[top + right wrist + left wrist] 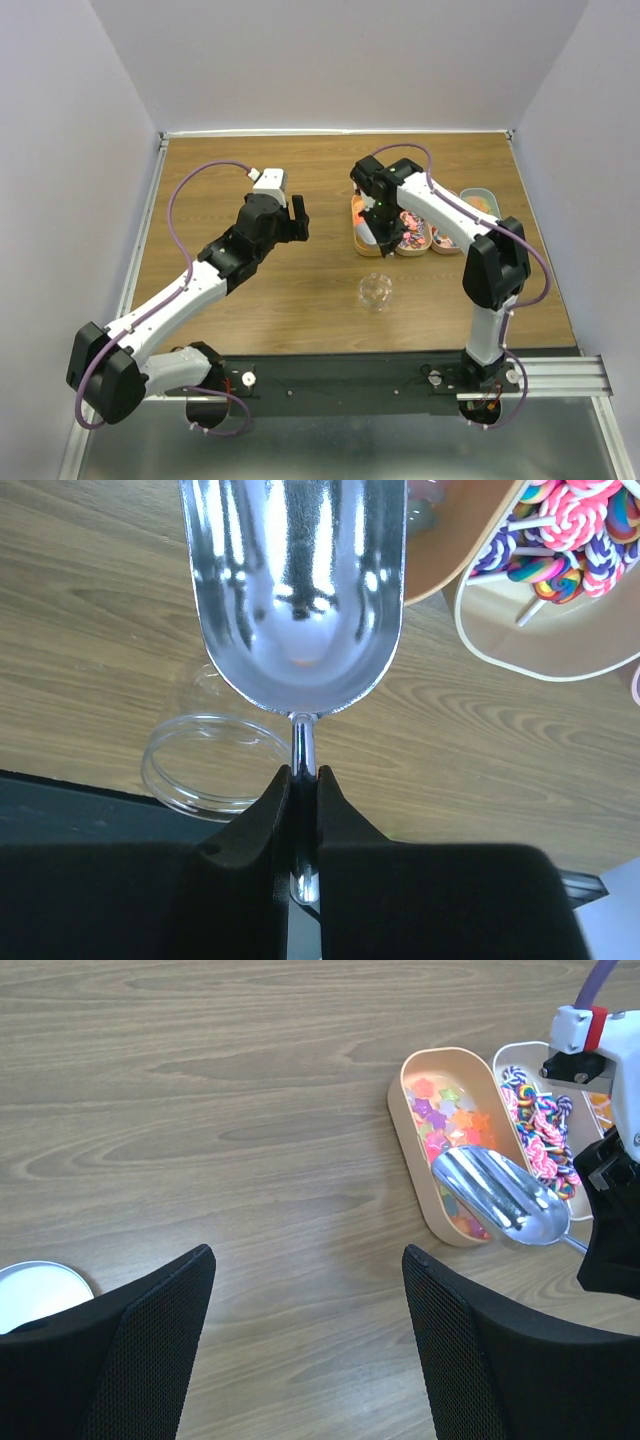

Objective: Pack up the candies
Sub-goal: Adjust the spatula.

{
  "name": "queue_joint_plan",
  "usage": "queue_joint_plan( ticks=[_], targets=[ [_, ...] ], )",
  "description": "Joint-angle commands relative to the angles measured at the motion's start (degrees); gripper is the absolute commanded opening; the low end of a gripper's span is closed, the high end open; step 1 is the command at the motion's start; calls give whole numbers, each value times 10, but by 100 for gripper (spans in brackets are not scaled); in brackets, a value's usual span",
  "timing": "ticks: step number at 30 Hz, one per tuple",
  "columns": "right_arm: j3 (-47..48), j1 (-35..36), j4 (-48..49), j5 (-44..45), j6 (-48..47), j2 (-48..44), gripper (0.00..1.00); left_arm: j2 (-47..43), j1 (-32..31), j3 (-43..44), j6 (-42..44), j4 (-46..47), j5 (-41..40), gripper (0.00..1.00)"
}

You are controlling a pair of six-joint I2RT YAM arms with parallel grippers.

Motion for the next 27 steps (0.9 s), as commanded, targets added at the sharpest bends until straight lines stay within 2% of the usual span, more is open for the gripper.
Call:
queue_joint_plan(
  ticks=[1,7,16,23,27],
  targets=[
    [22,-2,-24,17,12,-11,1,-13,5,-5,6,-1,22,84],
    [-53,-2,75,6,-30,-124,1,21,14,45,20,6,82,81],
    [-190,-2,205,-14,-133,-284,1,102,44,166,34,-3,251,75],
    [-236,-2,255,-51,-175,-344,1,182,45,230,42,-15,388,67],
    [-262,-2,284,-67,-198,-378,1,221,45,254,57,-49,433,60]
  ],
)
